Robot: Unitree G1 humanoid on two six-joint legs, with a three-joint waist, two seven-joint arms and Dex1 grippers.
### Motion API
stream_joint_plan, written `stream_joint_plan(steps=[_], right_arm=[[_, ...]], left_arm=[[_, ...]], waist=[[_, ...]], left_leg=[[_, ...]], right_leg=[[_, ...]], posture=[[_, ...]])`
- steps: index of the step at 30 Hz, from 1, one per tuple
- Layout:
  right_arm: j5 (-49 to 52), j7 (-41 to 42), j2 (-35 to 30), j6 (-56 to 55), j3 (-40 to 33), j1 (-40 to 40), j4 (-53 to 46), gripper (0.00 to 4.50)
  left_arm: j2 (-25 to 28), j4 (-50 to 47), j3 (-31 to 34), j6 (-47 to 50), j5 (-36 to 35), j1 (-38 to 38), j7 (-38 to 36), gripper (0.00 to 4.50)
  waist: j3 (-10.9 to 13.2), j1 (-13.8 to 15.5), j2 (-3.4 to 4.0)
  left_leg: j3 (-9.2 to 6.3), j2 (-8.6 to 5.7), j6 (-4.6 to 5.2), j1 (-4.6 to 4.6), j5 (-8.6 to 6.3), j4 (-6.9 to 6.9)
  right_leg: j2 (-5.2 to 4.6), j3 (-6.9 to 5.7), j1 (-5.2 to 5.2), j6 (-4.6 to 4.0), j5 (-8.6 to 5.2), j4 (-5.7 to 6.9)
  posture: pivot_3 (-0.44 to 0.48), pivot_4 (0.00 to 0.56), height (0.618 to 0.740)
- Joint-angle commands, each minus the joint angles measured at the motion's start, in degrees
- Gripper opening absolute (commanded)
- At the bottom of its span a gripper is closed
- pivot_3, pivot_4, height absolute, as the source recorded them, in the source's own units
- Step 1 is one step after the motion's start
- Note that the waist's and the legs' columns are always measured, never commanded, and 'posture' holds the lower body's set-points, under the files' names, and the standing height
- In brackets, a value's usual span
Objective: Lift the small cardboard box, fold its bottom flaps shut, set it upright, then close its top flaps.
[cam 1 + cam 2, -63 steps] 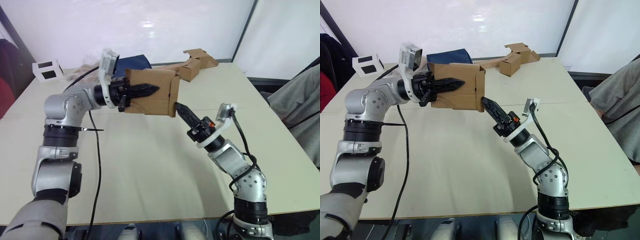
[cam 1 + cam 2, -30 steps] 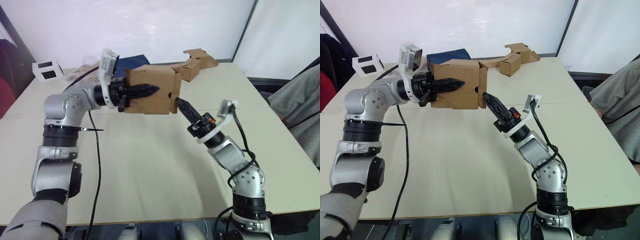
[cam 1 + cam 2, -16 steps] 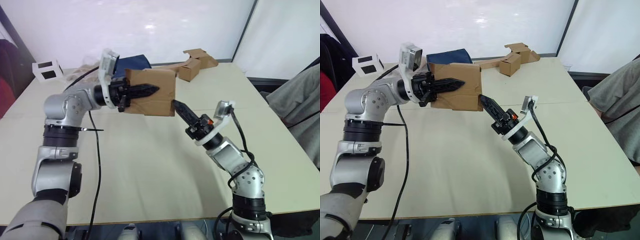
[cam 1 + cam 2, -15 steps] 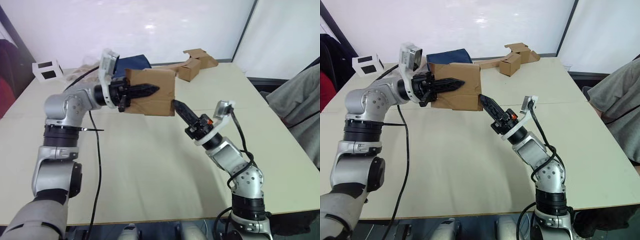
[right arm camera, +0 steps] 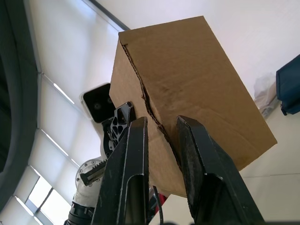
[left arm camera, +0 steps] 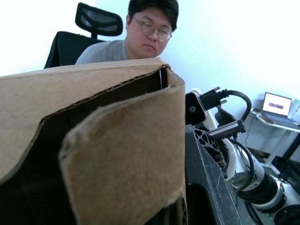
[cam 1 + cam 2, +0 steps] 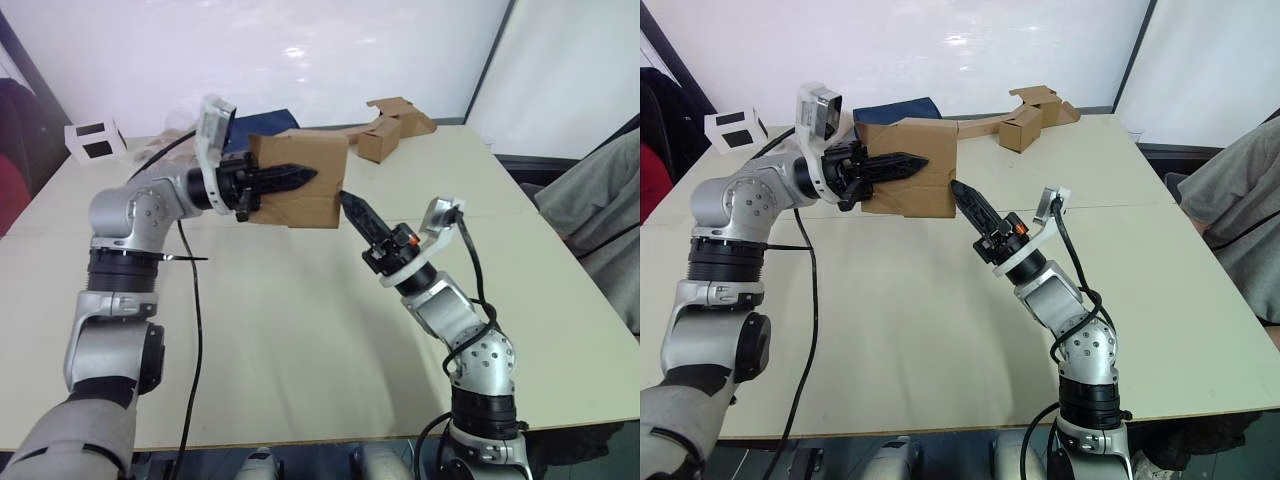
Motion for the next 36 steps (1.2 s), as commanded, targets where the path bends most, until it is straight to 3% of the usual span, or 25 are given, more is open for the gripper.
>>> stream_joint_plan(steps=[1,9,13,30,33,36], right_arm=[[3.1,-0.2,-1.3,0.6,-1.1,0.2,-2.8,0.94],[5.1,-1.2,-3.2,-0.6,-4.0,0.5,-2.0,0.94],[4.3,-1.8,-2.4,-1.2,-3.7,0.0,-1.3,0.03],[-3.1,1.4,-2.6,0.1,3.1,-1.2,-0.4,0.03],[-3.4,1.7,-5.8,0.6,0.9,-0.3,-1.3,0.03],[-5.4,3.1,-12.7,2.1,-1.3,2.6,-3.2,0.03]], left_arm=[[0.1,-0.4,1.3,-0.9,-0.3,-1.6,0.4,0.0],[0.1,-0.3,1.2,-0.9,-0.4,-1.5,0.3,0.0],[-0.2,0.0,1.1,-0.9,-0.4,-1.8,0.2,0.0],[-2.1,-2.5,-0.1,0.1,-0.6,0.0,1.2,0.0],[-1.7,-2.7,-1.5,-1.1,1.9,0.3,2.6,0.0],[-2.3,-1.9,-2.6,-4.6,7.1,-0.2,8.7,0.0]], waist=[[0.0,0.0,0.0],[0.0,0.0,0.0],[0.0,0.0,0.0],[0.0,0.0,0.0],[0.0,0.0,0.0],[0.0,0.5,0.0]], left_leg=[[0.0,0.0,0.0,0.0,0.0,0.0],[0.0,0.0,0.01,0.0,0.0,0.0],[0.0,0.0,0.01,0.0,0.0,0.0],[0.0,0.0,0.0,0.0,0.0,0.0],[0.0,0.0,0.0,0.0,0.0,0.0],[0.0,-0.02,0.0,0.0,0.0,0.01]], right_leg=[[0.0,0.0,0.0,0.0,0.0,0.0],[0.0,0.0,0.0,0.0,0.0,0.0],[0.0,0.0,0.0,0.0,0.0,0.0],[0.0,0.0,0.0,0.0,0.0,0.0],[0.0,0.0,0.0,0.0,0.0,0.0],[-0.03,0.0,0.02,0.0,0.0,-0.02]], posture=[[0.0,0.15,0.74],[0.0,0.15,0.74],[0.0,0.15,0.74],[0.0,0.15,0.74],[0.0,0.15,0.74],[0.0,0.15,0.74]])
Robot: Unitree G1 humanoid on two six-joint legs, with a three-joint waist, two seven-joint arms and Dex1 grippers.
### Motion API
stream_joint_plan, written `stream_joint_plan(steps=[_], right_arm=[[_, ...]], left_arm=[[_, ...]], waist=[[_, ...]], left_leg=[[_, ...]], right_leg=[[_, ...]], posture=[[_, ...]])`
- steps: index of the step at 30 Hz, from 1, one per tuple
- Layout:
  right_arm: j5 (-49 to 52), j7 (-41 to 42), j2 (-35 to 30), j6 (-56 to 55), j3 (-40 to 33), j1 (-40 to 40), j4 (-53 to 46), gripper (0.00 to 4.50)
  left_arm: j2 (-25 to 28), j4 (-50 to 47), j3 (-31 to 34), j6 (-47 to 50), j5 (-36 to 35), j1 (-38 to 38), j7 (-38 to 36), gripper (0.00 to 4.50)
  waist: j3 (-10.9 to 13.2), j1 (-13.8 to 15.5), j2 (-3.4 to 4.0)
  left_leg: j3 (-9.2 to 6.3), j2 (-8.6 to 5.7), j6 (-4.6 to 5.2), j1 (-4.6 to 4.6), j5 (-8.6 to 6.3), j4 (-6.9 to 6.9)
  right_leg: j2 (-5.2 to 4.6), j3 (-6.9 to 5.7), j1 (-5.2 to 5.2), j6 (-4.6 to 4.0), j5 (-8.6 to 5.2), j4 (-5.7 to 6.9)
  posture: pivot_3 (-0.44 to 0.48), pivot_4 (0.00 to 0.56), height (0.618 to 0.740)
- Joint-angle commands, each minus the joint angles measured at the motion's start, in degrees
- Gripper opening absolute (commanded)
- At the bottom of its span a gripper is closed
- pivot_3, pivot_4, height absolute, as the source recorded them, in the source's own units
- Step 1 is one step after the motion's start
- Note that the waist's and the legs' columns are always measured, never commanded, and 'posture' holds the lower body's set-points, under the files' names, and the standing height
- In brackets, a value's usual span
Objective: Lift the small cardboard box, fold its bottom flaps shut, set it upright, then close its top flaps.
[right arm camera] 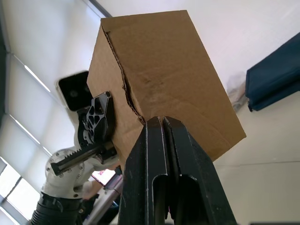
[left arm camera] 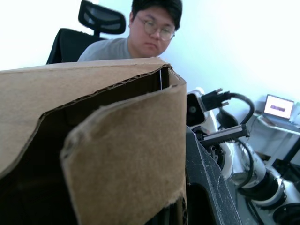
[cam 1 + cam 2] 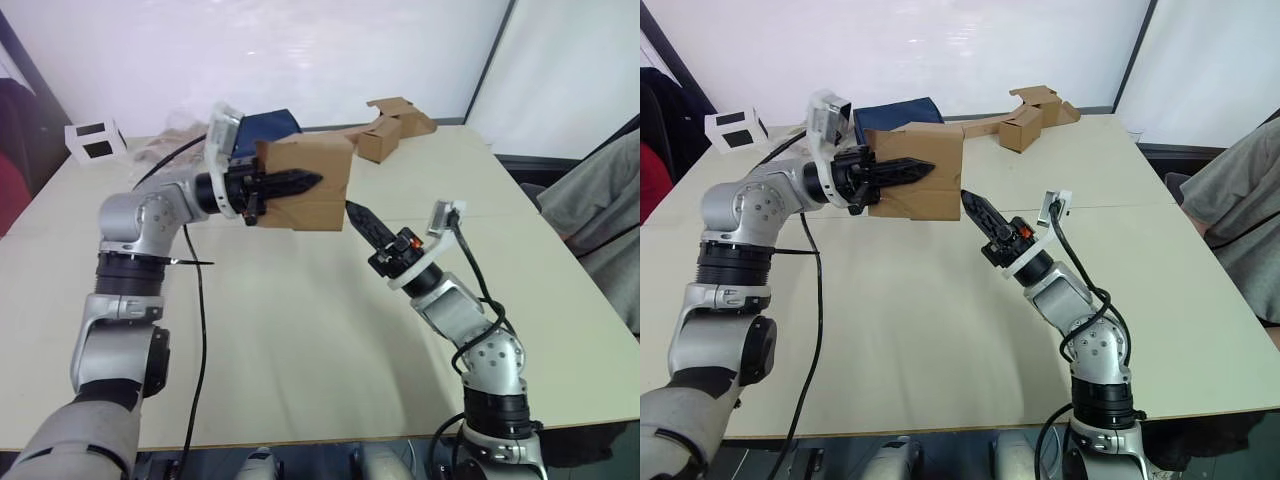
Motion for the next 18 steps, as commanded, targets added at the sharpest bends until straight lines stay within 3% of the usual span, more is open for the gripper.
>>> stream_joint_plan(steps=[1,5,10,18], right_arm=[[-5.3,4.1,-9.6,2.2,0.3,3.3,-4.9,0.03],[-17.2,8.9,-22.4,2.5,5.7,6.2,-5.6,0.03],[-24.3,16.0,-33.8,1.9,7.2,9.0,-9.4,0.03],[-34.5,20.2,-39.3,1.5,14.7,8.9,-13.1,0.03]], left_arm=[[-0.3,-1.2,-1.8,-2.8,4.8,-1.7,5.4,0.0],[3.5,-2.7,-8.4,-1.7,8.5,-3.1,-0.1,0.0],[8.4,-2.6,-24.8,-3.5,20.8,-9.4,-8.7,0.0],[7.5,0.0,-39.1,-10.3,33.7,-14.5,-18.1,0.0]], waist=[[0.0,0.3,-0.01],[0.0,0.0,0.0],[0.0,-0.1,0.02],[0.0,0.0,0.0]], left_leg=[[0.0,-0.01,0.0,0.0,0.0,0.01],[0.01,-0.04,0.01,-0.03,-0.01,0.01],[0.02,-0.03,0.02,0.01,-0.01,-0.04],[0.02,-0.04,0.03,0.0,-0.02,-0.01]], right_leg=[[-0.02,-0.01,0.04,0.0,0.0,-0.04],[0.01,0.01,0.01,0.01,0.0,-0.06],[0.08,0.05,0.01,0.0,-0.01,-0.09],[0.06,0.03,0.09,0.01,-0.01,-0.17]], posture=[[0.0,0.15,0.74],[0.0,0.15,0.74],[0.0,0.15,0.74],[0.0,0.15,0.74]])
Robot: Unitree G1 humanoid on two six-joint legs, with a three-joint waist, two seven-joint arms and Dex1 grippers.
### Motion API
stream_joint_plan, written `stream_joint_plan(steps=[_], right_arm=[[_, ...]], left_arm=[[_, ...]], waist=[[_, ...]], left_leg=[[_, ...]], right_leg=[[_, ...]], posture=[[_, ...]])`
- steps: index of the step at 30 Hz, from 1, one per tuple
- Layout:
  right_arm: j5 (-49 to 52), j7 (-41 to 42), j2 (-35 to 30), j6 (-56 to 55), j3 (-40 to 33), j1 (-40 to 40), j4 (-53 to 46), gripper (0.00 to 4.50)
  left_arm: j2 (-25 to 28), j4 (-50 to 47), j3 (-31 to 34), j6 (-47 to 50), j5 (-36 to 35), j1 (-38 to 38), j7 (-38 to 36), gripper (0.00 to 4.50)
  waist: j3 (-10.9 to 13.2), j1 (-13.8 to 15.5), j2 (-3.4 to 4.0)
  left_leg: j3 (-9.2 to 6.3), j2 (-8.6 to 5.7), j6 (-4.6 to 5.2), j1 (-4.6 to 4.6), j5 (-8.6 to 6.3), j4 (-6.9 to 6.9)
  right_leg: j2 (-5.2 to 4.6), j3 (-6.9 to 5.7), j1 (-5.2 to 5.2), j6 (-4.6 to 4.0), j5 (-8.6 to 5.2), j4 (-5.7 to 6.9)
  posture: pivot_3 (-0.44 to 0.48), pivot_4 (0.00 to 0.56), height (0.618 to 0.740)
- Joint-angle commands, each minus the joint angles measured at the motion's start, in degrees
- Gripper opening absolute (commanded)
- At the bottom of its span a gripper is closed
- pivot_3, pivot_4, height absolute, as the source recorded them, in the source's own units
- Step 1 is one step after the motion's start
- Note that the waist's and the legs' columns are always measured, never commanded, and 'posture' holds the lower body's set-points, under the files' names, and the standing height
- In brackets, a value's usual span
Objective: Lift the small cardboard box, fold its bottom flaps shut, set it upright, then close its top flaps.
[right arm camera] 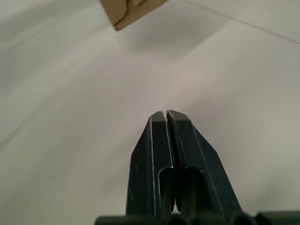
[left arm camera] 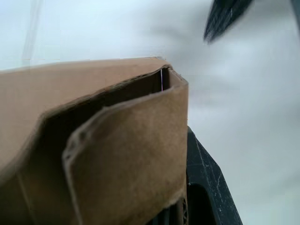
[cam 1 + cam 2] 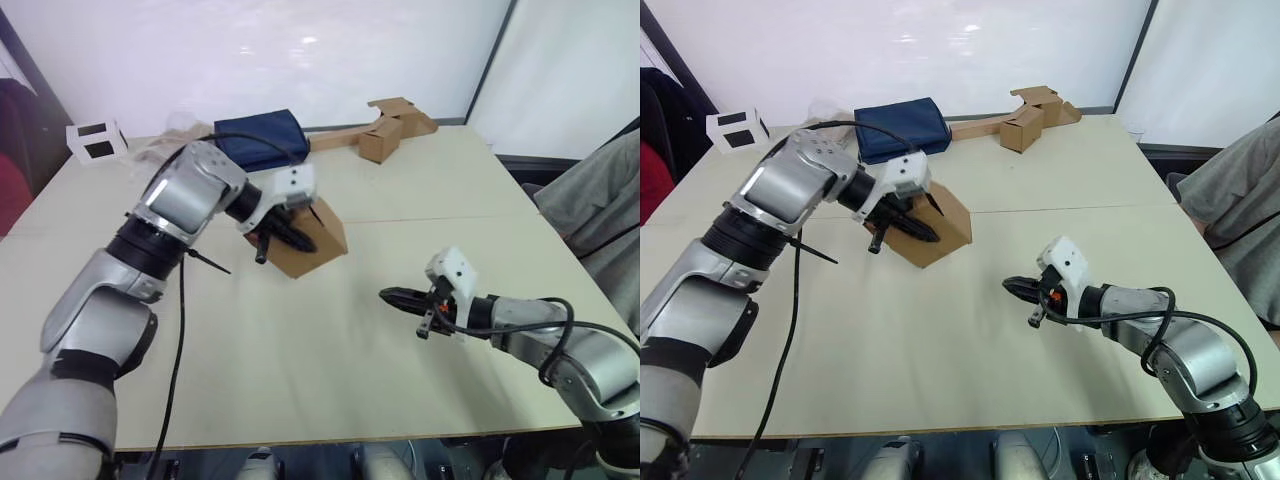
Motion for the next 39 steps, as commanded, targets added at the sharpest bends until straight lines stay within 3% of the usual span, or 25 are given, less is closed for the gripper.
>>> stream_joint_plan(steps=[1,10,14,16,17,23,28,32,35,39], right_arm=[[-3.8,1.2,-1.5,0.2,2.8,0.1,-5.6,0.03],[-3.9,-1.9,-0.3,5.1,1.6,2.7,-14.7,0.03],[-4.1,-2.5,-0.3,6.8,1.2,3.2,-16.1,0.0],[-4.1,-2.4,-0.5,7.3,0.9,3.4,-16.4,0.0],[-4.1,-2.2,-0.6,7.4,0.8,3.3,-16.3,0.0],[-4.3,-1.2,0.0,7.0,0.2,2.9,-14.9,0.0],[-3.5,-1.0,2.4,5.0,-2.9,5.2,-12.3,0.0],[-4.5,-0.8,4.3,1.5,-4.8,7.2,-8.8,0.0],[-3.1,0.3,6.5,-0.6,-6.3,7.3,-6.3,0.0],[-4.2,2.3,8.1,-2.8,-5.5,5.4,-1.5,0.0]], left_arm=[[-0.3,-1.9,-4.5,-0.1,5.2,-2.6,-4.1,0.0],[-1.4,-4.7,-9.8,3.9,7.4,-2.3,-6.1,0.0],[-3.4,-3.5,-8.5,2.9,8.7,-1.8,-4.5,1.01],[-3.7,-2.9,-7.7,3.7,7.5,-3.1,-5.6,1.99],[-3.9,-2.0,-7.1,5.3,6.1,-4.6,-6.0,2.2],[-1.2,0.6,-3.1,11.5,-3.0,-11.6,-6.2,2.2],[1.2,6.2,9.4,16.7,-8.1,-13.1,-4.2,2.2],[5.1,5.8,20.2,15.6,-9.0,-2.8,5.8,2.2],[6.2,-1.0,27.2,15.1,-11.4,7.9,10.7,2.2],[2.8,-7.6,37.5,11.2,-12.7,22.9,23.0,2.2]], waist=[[0.0,0.0,-0.01],[0.0,0.2,-0.03],[0.0,0.7,-0.03],[0.0,0.9,-0.03],[0.0,0.9,-0.04],[0.0,1.2,-0.06],[0.0,1.1,-0.05],[0.0,0.7,0.03],[0.0,0.5,0.01],[0.0,0.8,-0.09]], left_leg=[[0.0,0.0,0.0,-0.01,0.0,0.0],[-0.02,0.02,0.02,-0.02,-0.01,0.03],[-0.02,0.01,0.03,-0.02,-0.01,0.05],[-0.01,0.02,0.03,-0.02,-0.01,0.06],[-0.01,0.02,0.03,-0.01,-0.01,0.06],[-0.01,0.02,0.03,-0.01,-0.02,0.05],[-0.01,0.02,0.04,0.01,-0.02,0.05],[0.01,0.03,0.04,0.08,-0.02,0.03],[-0.01,0.06,0.03,0.1,-0.01,0.02],[-0.03,0.07,0.0,0.0,0.0,0.16]], right_leg=[[0.0,0.0,0.0,0.0,0.0,-0.02],[-0.01,-0.01,0.02,0.0,0.0,0.0],[-0.01,-0.01,0.03,0.0,0.0,0.0],[-0.01,-0.01,0.02,0.0,0.0,0.0],[-0.01,-0.01,0.03,0.0,0.0,0.0],[0.0,-0.01,0.01,0.0,0.0,0.02],[0.01,-0.01,0.01,0.0,0.0,0.06],[0.0,0.01,0.02,0.0,-0.01,0.08],[0.01,0.01,0.01,-0.01,-0.01,0.17],[-0.09,-0.02,0.0,0.0,0.0,0.16]], posture=[[0.0,0.15,0.74],[0.0,0.15,0.74],[0.0,0.15,0.74],[0.0,0.15,0.74],[0.0,0.15,0.74],[0.0,0.15,0.74],[0.0,0.15,0.74],[0.0,0.15,0.74],[0.0,0.15,0.74],[0.0,0.15,0.74]])
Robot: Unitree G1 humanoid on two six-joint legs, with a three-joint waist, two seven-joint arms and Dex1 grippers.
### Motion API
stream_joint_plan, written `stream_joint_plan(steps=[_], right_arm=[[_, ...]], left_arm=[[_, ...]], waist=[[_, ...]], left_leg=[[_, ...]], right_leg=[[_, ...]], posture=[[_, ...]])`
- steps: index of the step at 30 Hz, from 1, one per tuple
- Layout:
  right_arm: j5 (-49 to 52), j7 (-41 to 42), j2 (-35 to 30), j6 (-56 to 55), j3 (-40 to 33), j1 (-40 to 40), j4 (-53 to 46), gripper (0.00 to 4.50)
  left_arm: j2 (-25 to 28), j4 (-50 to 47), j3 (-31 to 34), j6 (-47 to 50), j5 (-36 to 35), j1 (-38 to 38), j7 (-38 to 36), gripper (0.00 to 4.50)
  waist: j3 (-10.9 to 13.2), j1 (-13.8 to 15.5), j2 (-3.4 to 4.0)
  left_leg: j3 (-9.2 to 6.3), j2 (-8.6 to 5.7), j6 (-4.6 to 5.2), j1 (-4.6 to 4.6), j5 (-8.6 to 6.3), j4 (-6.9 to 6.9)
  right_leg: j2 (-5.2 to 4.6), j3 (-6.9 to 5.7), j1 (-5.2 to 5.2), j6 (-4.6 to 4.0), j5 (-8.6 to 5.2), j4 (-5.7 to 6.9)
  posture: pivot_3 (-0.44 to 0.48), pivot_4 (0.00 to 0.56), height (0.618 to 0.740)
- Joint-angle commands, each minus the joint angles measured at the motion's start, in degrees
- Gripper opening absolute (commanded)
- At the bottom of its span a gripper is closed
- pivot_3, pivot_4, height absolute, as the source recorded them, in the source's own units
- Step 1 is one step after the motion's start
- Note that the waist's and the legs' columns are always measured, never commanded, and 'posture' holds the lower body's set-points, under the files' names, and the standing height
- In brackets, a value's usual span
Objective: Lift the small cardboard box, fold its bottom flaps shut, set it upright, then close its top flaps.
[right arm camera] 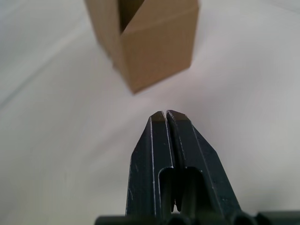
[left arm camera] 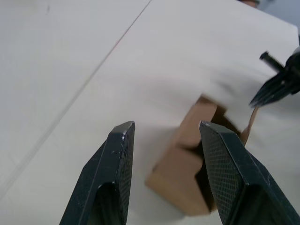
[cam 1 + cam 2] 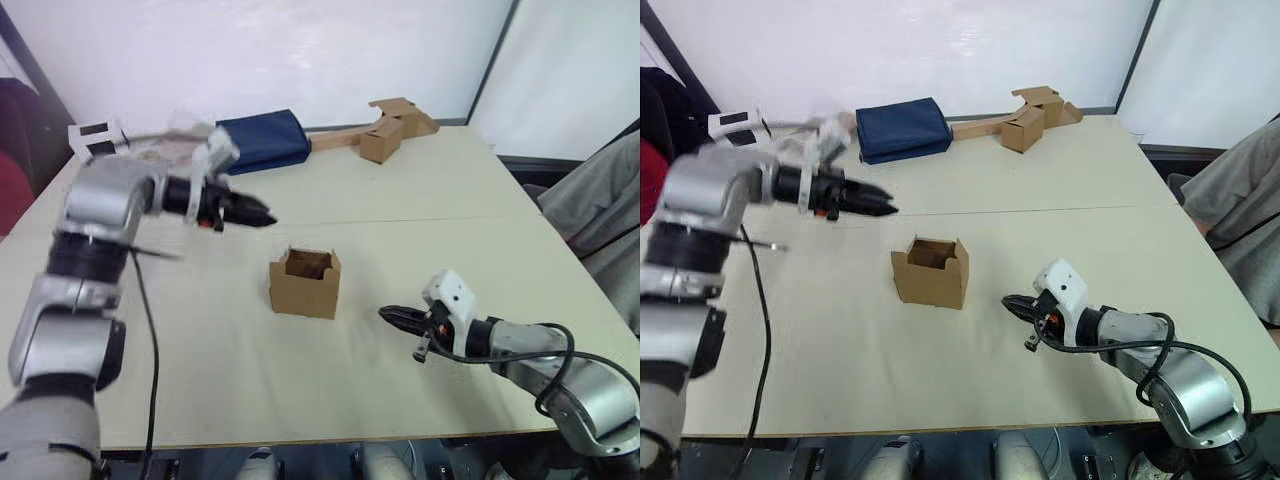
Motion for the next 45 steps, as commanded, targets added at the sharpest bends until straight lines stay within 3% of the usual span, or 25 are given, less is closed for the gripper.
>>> stream_joint_plan(steps=[1,2,7,8,13,20,32,45], right_arm=[[-1.0,1.9,1.1,-3.3,0.0,-2.1,3.6,0.0],[-1.8,2.3,1.3,-4.0,0.6,-2.6,5.0,0.0],[-5.3,2.5,3.9,-7.6,3.1,-5.8,11.3,0.0],[-6.0,2.4,4.8,-8.3,3.8,-6.4,12.5,0.0],[-10.9,1.3,8.3,-11.9,6.9,-8.5,17.3,0.0],[-13.6,1.3,12.5,-13.7,9.6,-10.7,19.2,0.0],[-11.5,6.6,10.6,-9.5,10.8,-5.0,11.8,0.0],[-15.6,5.9,9.5,-12.9,10.3,-5.0,14.2,0.0]], left_arm=[[-2.0,-5.9,8.1,-3.5,-1.0,7.5,10.6,2.2],[-3.0,-6.4,9.4,-4.1,-1.0,10.0,12.7,2.2],[-6.0,-10.7,9.9,-6.7,-0.9,19.9,18.5,0.26],[-7.1,-12.2,9.6,-8.1,-1.2,22.1,18.9,0.06],[-11.1,-12.1,6.3,-15.0,1.8,27.6,22.9,0.06],[-15.0,-14.3,4.5,-13.6,-0.7,29.4,23.9,0.06],[-13.2,-25.4,0.2,-8.1,-3.5,37.6,21.9,0.06],[-11.5,-28.3,-1.2,-6.1,-4.9,39.9,20.9,0.06]], waist=[[0.0,0.6,-0.11],[0.0,0.8,-0.12],[0.0,0.9,-0.15],[0.0,0.8,-0.13],[0.0,0.9,-0.13],[-0.1,0.7,-0.12],[-0.1,0.8,-0.07],[-0.1,0.8,-0.07]], left_leg=[[0.0,0.0,0.0,-0.01,0.0,0.02],[-0.01,0.0,0.0,-0.03,0.0,0.07],[0.0,-0.04,0.01,0.01,-0.01,0.08],[0.0,-0.04,0.01,0.01,-0.01,0.07],[0.01,-0.02,0.0,0.04,0.0,0.05],[0.01,-0.03,0.0,0.04,0.0,0.05],[0.01,-0.03,0.01,0.11,-0.01,0.02],[0.01,-0.03,0.01,0.14,-0.01,0.0]], right_leg=[[0.0,0.0,0.0,0.0,0.01,-0.02],[0.0,-0.02,-0.01,0.0,0.01,0.0],[-0.02,-0.04,0.05,0.0,0.01,0.01],[-0.01,-0.03,0.05,0.0,0.01,0.01],[0.0,-0.03,0.03,-0.01,0.02,0.06],[0.0,-0.03,0.03,-0.01,0.02,0.06],[0.0,-0.03,0.11,-0.01,0.02,0.05],[0.0,-0.02,0.14,-0.01,0.01,0.02]], posture=[[0.0,0.15,0.74],[0.0,0.15,0.74],[0.0,0.15,0.74],[0.0,0.15,0.74],[0.0,0.15,0.74],[0.0,0.15,0.74],[0.0,0.15,0.74],[0.0,0.15,0.74]])
